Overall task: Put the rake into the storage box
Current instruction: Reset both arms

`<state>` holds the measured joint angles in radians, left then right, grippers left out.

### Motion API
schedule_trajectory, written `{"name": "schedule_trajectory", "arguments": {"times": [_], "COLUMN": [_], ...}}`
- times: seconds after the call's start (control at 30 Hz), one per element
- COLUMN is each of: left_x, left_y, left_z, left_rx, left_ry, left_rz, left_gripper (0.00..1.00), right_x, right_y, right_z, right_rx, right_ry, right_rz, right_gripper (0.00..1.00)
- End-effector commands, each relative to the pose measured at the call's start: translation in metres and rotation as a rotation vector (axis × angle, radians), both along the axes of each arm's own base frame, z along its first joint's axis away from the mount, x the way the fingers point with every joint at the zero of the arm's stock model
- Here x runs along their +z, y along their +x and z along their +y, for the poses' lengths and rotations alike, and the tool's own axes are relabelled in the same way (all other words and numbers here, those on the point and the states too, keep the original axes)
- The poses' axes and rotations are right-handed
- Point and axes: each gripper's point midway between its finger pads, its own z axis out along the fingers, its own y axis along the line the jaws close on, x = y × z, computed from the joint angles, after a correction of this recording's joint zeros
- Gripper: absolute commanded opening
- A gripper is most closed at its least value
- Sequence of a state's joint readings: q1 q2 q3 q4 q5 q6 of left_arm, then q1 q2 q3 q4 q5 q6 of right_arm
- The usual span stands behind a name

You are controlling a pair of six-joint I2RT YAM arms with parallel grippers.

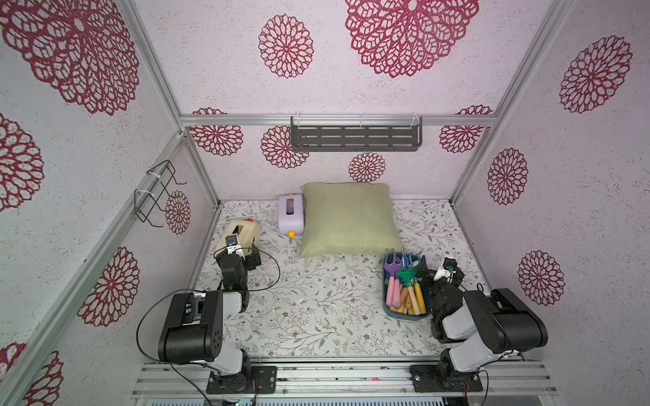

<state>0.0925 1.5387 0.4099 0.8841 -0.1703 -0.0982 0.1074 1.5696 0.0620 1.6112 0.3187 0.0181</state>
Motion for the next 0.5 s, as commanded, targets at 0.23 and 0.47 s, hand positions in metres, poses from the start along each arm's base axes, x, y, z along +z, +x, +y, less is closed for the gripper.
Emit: {"name": "schedule_trajectory", "arguments": {"times": [0.23,0.47], "left_x": [-0.0025,-0.0028], "left_y": [0.0006,0.0005], "left_z": [0.0052,0.0053], "left_rx": [0.017,0.017], "left_ry": [-0.004,-0.004], "left_rz": [0.011,0.012], "left_gripper": [0.97,0.97], "right_x": [0.0135,0.0133], "right_y": [0.0014,0.0015], "right_z": [0.0,-0.0012], "right_rx": [0.002,-0.027], "right_ry": [-0.008,-0.014], "right_rz": [-0.047,-0.043], "right_gripper": [0.99,0.99]}}
